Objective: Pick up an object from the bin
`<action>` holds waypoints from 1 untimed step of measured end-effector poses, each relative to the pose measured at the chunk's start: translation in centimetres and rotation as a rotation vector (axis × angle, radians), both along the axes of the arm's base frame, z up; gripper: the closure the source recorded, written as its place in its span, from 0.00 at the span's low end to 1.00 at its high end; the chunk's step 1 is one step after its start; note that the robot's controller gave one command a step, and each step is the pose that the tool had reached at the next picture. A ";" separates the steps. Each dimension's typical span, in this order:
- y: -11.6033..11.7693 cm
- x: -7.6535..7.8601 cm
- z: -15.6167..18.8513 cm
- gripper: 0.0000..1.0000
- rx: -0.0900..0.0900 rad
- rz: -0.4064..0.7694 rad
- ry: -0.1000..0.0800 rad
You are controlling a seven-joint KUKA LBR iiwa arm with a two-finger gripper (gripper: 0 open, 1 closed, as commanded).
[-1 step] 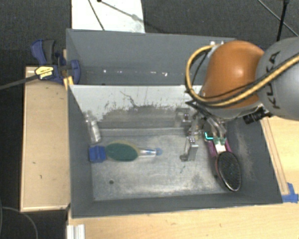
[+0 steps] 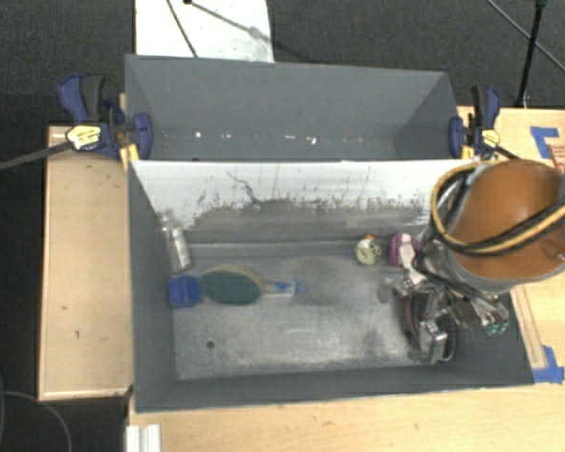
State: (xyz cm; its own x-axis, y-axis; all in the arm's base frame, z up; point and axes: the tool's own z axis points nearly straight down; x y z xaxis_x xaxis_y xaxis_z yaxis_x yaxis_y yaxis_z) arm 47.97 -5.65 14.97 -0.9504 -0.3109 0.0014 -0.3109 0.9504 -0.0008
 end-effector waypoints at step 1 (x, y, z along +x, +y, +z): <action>-7.2 2.1 -6.6 0.00 0.009 -0.023 0.000</action>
Offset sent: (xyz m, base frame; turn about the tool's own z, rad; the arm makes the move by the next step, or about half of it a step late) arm 0.0209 -0.0735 -0.0634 0.0169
